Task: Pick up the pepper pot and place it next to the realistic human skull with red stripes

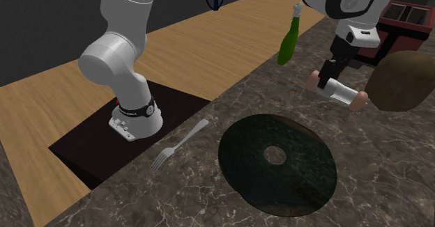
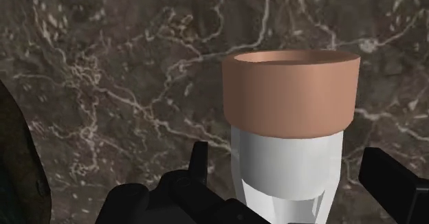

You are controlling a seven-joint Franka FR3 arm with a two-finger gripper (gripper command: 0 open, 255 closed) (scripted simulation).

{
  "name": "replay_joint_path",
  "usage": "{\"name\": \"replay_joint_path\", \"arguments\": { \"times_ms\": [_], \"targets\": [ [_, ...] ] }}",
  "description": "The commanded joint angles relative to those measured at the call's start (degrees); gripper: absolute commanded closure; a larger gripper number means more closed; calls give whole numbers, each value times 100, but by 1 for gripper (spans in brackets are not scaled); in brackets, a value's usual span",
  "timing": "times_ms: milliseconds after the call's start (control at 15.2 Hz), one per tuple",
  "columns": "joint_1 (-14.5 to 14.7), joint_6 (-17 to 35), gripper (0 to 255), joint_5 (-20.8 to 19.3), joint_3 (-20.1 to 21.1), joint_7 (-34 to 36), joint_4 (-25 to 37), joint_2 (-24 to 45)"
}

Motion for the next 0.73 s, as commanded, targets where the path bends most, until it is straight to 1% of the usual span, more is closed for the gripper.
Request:
{"name": "replay_joint_path", "arguments": {
  "times_ms": [0,132,660],
  "targets": [
    [8,-257,0,25,16,-14,171,-86],
    [22,-572,0,47,29,-32,429,-144],
    [22,-572,0,47,29,-32,429,-144]
  ]
}}
